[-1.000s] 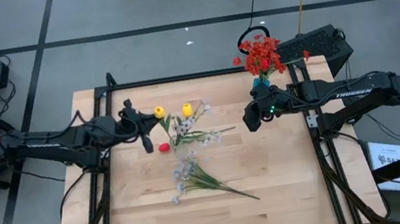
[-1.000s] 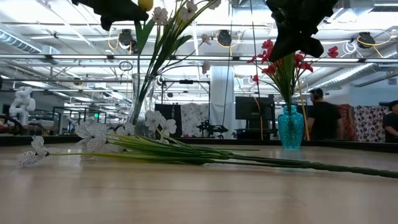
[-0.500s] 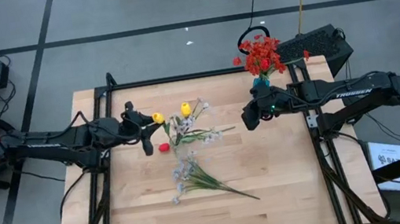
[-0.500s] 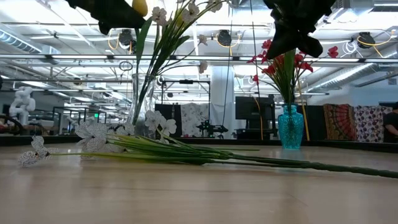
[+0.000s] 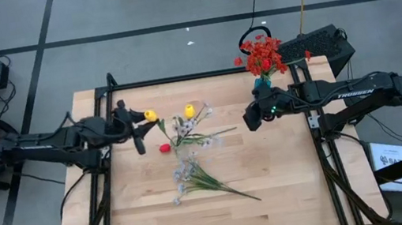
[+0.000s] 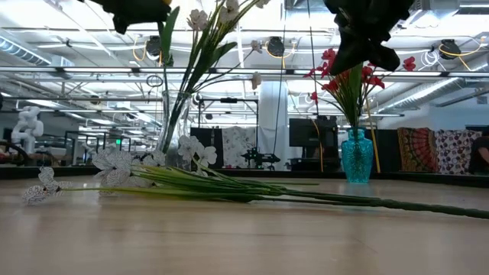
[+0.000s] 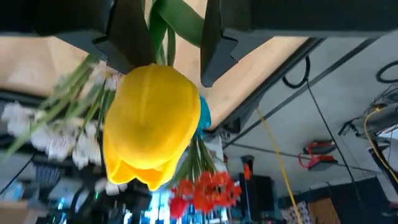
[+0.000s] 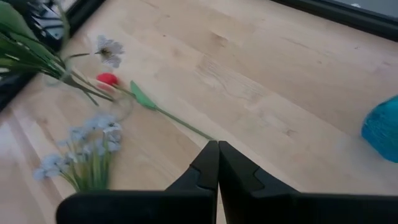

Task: Sort flowers into vase by color
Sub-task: Put the yellow flower into the transparent flower vase

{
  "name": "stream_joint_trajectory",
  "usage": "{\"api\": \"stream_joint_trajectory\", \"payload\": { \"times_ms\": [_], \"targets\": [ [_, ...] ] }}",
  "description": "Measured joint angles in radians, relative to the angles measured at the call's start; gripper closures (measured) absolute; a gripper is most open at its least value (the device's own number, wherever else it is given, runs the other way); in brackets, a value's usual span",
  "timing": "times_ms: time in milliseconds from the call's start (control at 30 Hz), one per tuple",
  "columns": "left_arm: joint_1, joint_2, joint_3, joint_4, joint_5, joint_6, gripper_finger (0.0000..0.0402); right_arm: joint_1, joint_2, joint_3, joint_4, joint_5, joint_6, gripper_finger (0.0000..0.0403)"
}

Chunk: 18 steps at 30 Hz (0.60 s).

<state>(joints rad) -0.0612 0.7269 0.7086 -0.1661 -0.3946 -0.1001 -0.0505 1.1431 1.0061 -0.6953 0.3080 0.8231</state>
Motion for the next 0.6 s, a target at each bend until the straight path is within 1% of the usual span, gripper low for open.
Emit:
{"api": "stream_joint_trajectory", "payload": {
  "times_ms": [133, 233, 367, 467, 600],
  "targets": [
    [0.000, -0.029, 0.000, 0.003, 0.006, -0.062, 0.0272, 0.000, 0.000, 0.000, -0.035, -0.009, -0.004, 0.0403],
    [0.000, -0.018, 0.001, -0.003, 0.077, -0.111, 0.0272, 0.000, 0.000, 0.000, -0.042, -0.051, -0.020, 0.0403],
    [0.000, 0.027, 0.001, -0.002, 0.149, -0.131, 0.0270, 0.016, 0.000, 0.000, -0.042, -0.073, -0.043, 0.0403],
    [0.000, 0.071, 0.001, -0.004, 0.166, -0.130, 0.0258, 0.031, 0.000, 0.000, -0.042, -0.074, -0.067, 0.0403],
    [0.002, 0.122, 0.001, -0.012, 0.183, -0.123, 0.0226, 0.046, 0.000, 0.000, -0.042, -0.074, -0.081, 0.0403]
  ]
}}
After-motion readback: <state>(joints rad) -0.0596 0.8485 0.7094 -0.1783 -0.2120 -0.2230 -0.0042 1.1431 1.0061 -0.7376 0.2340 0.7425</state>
